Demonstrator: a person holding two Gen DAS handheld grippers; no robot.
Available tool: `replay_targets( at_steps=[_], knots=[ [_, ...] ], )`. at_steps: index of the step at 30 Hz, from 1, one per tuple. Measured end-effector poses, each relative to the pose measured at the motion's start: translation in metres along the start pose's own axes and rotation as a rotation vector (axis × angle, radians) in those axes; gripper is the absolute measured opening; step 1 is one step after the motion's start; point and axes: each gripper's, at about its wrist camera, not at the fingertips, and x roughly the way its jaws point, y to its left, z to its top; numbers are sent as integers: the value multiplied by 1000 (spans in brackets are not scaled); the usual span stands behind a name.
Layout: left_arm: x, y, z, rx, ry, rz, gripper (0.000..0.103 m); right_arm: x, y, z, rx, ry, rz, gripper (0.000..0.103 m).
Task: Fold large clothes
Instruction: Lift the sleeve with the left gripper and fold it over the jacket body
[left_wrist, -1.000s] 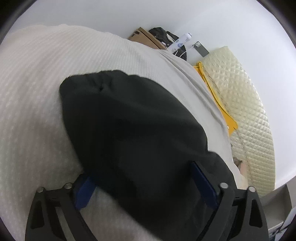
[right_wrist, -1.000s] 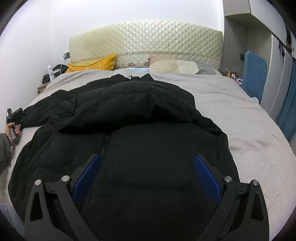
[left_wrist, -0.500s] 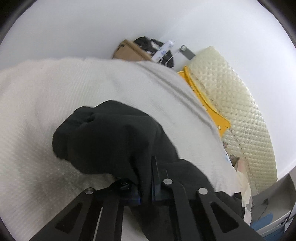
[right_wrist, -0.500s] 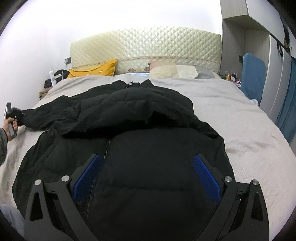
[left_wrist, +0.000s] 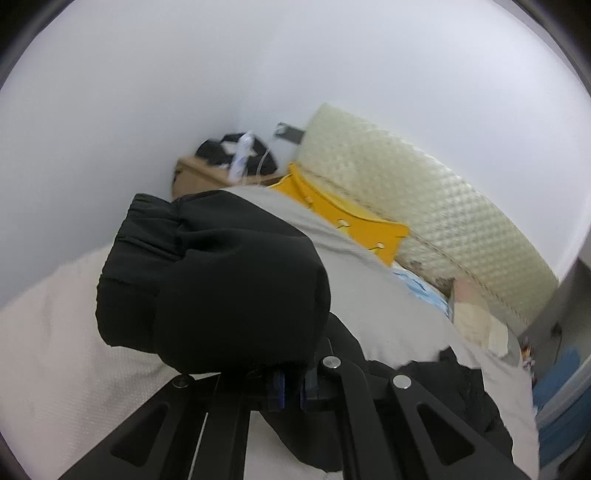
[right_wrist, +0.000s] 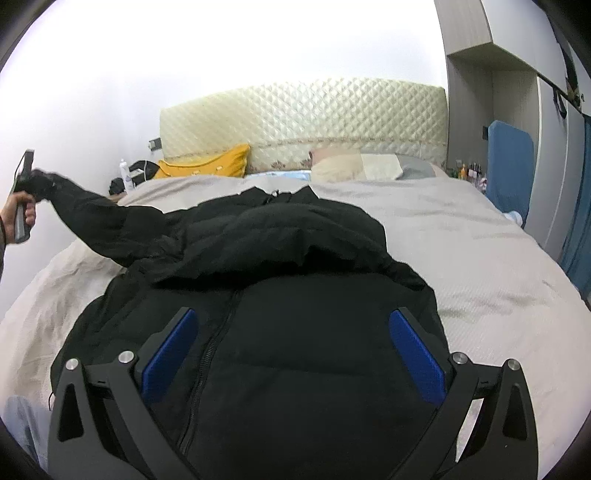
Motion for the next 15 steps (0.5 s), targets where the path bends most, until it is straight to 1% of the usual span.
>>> replay_targets(
  at_steps=[2,7,9,11,12,15],
  knots=[
    [-19,-31,7,56,-9,9,4,-6,-3,0,-3,-10,7,103],
    [-61,-109,11,203,-52,27,4,-21,-14,1,3,-31,19,103],
    [-75,-146,8,275,-66,43,4,-27,-19,5,-1,-50,23,103],
    [-83,-176,3,334,-76,56,4,-34,-24,10,-18,-72,27,103],
    [-87,-199,-2,376,-78,60,4,-37,-27,12,-25,-84,26,103],
    [-92,-246,-20,454,-70,43,4,-42,-39,18,-29,-106,18,103]
  ],
)
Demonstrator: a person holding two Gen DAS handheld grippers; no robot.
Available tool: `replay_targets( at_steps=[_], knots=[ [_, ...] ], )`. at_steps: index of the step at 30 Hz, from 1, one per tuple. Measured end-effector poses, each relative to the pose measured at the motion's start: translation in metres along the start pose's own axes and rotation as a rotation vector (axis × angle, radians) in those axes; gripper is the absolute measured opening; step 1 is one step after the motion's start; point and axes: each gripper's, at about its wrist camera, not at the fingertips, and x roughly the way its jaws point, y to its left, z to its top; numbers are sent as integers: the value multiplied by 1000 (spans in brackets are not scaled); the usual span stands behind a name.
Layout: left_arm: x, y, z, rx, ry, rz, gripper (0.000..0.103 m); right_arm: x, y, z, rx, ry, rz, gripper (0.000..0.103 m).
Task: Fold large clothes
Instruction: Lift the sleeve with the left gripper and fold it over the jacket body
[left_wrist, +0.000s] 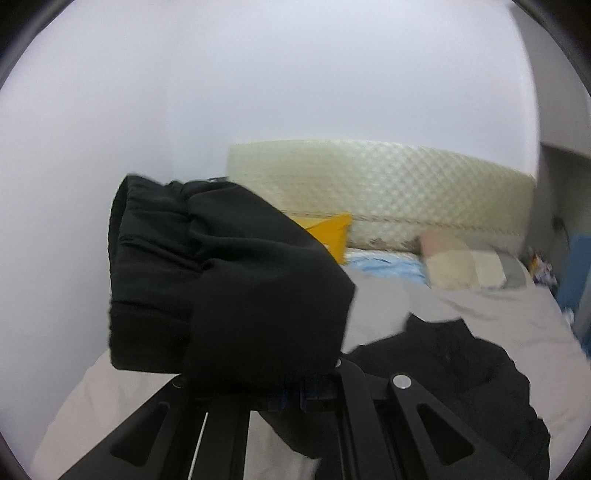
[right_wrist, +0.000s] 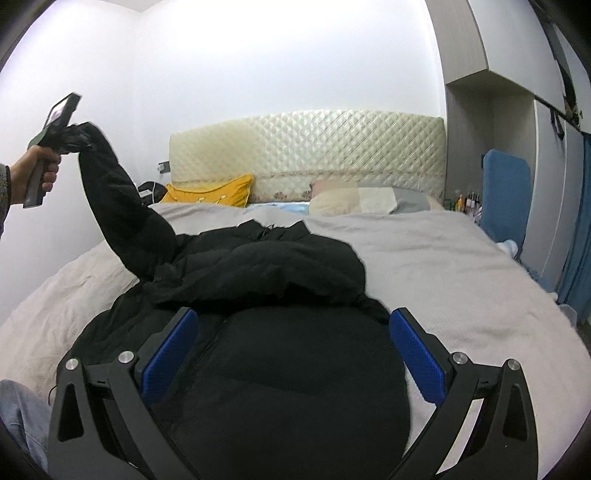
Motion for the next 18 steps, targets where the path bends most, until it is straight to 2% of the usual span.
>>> replay_targets(
  at_steps=[6,11,14,15,18],
  knots=[
    [-6,-117,-5,131,3,-102,4,-3,-31,0,80,13,15,103],
    [3,-216,-30,244,14,-194,6,-3,-43,-7,112,22,25,103],
    [13,-272,-61,292,34,-285,6,1,-45,-9,116,19,6,103],
    [20,-292,-78,302,50,-326,6,4,-45,-9,116,27,4,103],
    [41,-340,-118,356,128,-382,6,11,-49,-14,125,45,15,103]
  ],
)
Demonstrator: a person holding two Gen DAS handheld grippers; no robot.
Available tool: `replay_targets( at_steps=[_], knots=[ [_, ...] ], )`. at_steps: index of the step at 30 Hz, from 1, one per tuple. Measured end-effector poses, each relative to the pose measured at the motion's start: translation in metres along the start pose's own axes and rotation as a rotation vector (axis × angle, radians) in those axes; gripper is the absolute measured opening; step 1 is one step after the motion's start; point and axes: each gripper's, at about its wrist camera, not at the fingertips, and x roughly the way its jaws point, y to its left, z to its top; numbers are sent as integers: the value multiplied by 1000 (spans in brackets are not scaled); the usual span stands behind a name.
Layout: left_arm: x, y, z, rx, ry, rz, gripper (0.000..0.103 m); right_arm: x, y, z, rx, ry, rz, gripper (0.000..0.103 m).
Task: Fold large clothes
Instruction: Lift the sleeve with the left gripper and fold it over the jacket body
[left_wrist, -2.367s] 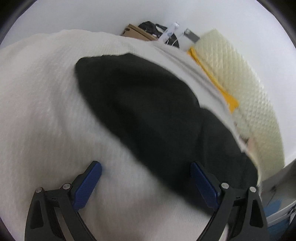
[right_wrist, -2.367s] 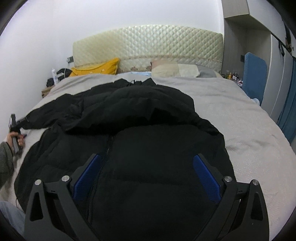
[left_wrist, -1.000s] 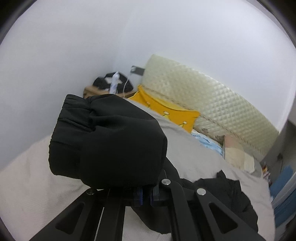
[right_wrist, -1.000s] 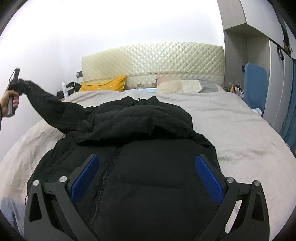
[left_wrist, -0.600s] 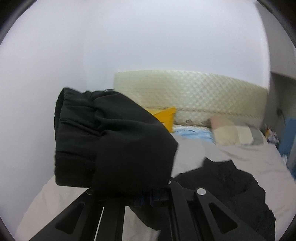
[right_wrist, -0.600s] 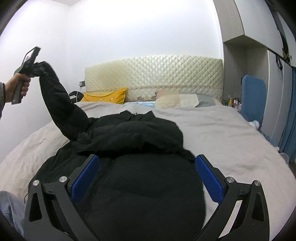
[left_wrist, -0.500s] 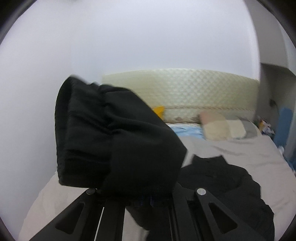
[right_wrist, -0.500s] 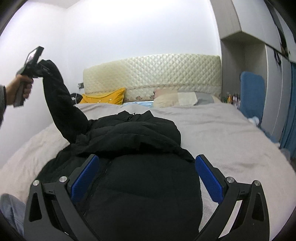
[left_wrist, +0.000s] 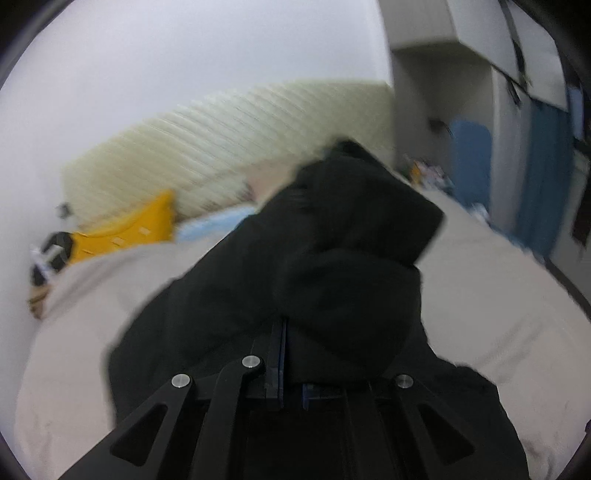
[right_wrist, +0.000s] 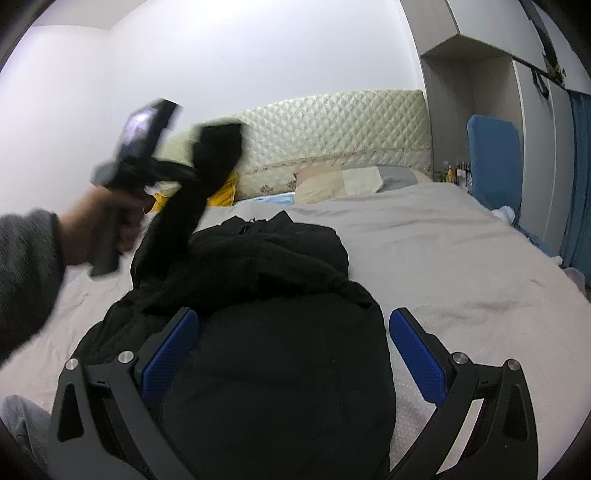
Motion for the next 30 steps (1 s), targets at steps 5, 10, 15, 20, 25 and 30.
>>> replay_targets(
  at_steps=[5,10,15,20,25,30],
  knots=[
    [52,-45,-27,20,80,-6,6,3,-17,-3,52,4,19,103],
    [98,-60,-45,-35,145,-1,6,13,-28,-5,97,20,41,103],
    [100,-53,-56,-57,144,7,8,20,-28,-9,97,37,43,103],
    [72,-48,-50,-83,80,50,40,18,-31,-9,106,31,34,103],
    [18,-37,-63,-68,0,11,81,9,-21,-8,77,18,31,103],
    [-28,6,-78,-118,-22,-25,81,9,-6,-2,68,40,71,103]
  ],
)
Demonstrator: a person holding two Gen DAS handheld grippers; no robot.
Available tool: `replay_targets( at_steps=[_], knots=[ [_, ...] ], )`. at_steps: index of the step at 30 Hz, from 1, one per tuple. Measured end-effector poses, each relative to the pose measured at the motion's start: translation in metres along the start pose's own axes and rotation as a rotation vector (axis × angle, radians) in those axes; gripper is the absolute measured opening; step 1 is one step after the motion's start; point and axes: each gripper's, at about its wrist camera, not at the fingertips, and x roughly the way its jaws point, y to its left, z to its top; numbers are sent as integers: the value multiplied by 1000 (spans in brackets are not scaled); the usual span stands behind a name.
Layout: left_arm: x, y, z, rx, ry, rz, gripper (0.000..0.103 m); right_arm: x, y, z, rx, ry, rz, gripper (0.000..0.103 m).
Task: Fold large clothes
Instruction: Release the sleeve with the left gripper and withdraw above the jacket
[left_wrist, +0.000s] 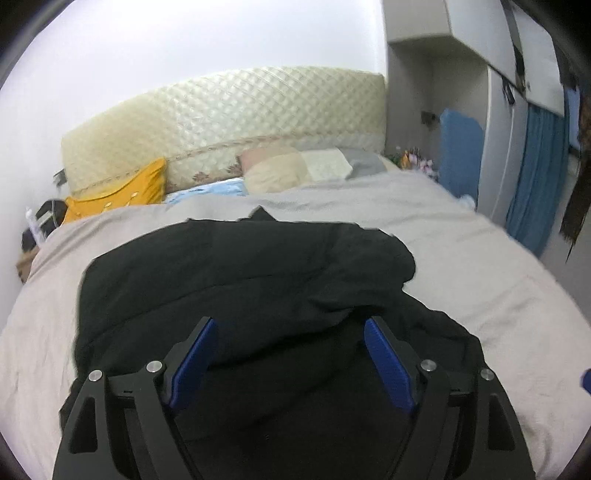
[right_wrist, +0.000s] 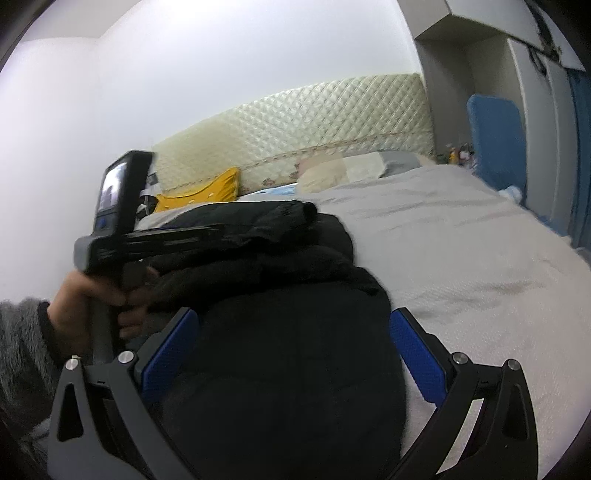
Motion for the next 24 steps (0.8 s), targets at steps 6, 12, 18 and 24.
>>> replay_targets(
  at_steps=[6,12,18,24],
  knots=[
    [-11,83,19,-159,-33,38,81,43,41,59,-107,-69,68,103],
    [37,152,31,-269,7,87,81,159,75,99,-216,-24,61,97],
    [101,182,23,-252,33,72,81,269,57,99,-133,34,21,97],
    [142,191,6,-206,-15,30,85,321,47,84,-167,26,-16,99]
  ],
)
